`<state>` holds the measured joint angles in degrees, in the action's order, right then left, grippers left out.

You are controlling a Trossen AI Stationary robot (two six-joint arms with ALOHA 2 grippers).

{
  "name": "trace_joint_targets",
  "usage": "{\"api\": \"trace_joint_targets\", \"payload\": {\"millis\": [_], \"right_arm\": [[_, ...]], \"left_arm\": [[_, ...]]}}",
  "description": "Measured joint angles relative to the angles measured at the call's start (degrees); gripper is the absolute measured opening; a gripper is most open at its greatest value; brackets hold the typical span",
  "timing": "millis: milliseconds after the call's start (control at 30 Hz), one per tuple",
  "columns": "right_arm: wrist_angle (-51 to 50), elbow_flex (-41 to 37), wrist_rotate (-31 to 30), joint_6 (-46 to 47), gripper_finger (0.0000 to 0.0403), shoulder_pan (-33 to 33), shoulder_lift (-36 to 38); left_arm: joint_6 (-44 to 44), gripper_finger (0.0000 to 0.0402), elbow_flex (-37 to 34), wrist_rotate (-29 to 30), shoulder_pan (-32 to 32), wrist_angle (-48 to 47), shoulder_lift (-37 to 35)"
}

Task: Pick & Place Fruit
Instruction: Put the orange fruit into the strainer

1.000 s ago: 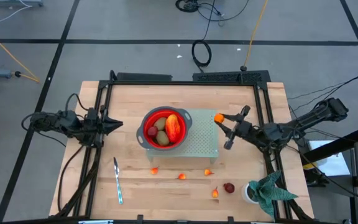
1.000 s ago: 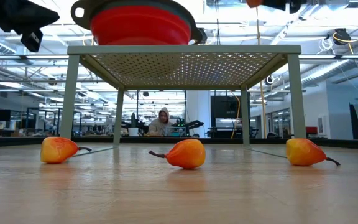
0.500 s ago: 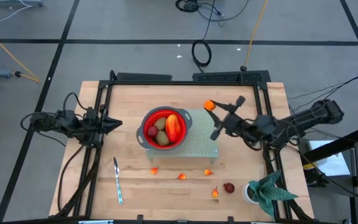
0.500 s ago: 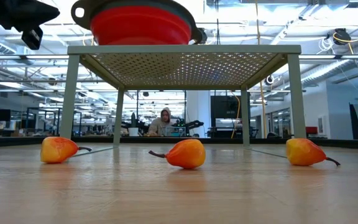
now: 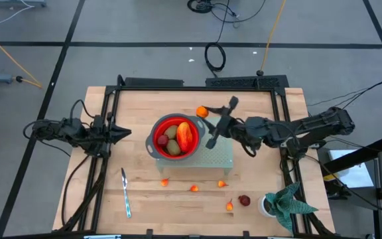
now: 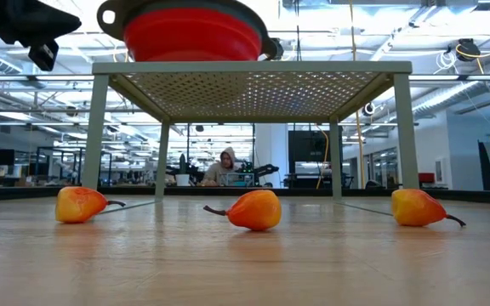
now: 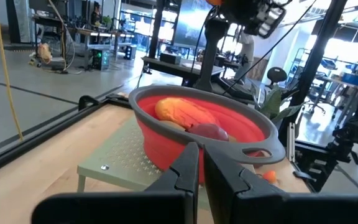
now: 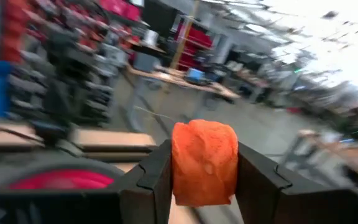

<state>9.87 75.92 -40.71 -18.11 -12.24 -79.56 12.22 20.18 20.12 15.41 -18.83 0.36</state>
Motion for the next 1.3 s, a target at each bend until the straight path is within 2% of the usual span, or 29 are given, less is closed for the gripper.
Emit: {"api": "trace_joint_targets", "payload": {"millis": [267, 433, 667, 833, 933, 1100, 1200, 1300], "right_arm": [[-8.0, 0.2, 15.0, 21.6, 0.0126, 3.5, -0.3], [-13.1, 0.2, 24.1, 31.5, 0.0126, 5.5, -0.4], [-12.9, 0.3, 29.0, 34.1, 0.0126, 5.9, -3.5], [-12.8, 0.1, 30.6, 34.3, 0.0126, 5.9, -4.4], [-12.0, 0.2, 30.7, 34.3, 0.0126, 5.9, -4.6], [-11.5, 0.2, 32.0, 34.2, 0.0126, 5.9, -4.7], [-11.4, 0.2, 31.9, 34.2, 0.0126, 5.9, -4.7], [-11.5, 0.2, 32.0, 34.2, 0.0126, 5.9, -4.8]], "left_arm": [[0.1, 0.0021, 0.0, 0.0, 0.0, -1.0, 0.0], [0.1, 0.0021, 0.0, 0.0, 0.0, -1.1, 0.0], [0.6, 0.0021, 0.0, 0.0, 0.0, -1.0, 0.0], [6.7, 0.0021, 0.0, 1.9, 0.0, 1.0, 0.2], [6.8, 0.0021, 0.0, 4.1, 0.0, 7.2, 2.3], [-5.2, 0.0028, 0.0, 4.3, 0.0, 25.9, 11.0], [-11.7, 0.0055, 0.1, 3.9, 0.0, 37.7, 18.0], [-14.2, 0.0097, 2.1, 4.0, 0.0, 41.7, 24.5]]}}
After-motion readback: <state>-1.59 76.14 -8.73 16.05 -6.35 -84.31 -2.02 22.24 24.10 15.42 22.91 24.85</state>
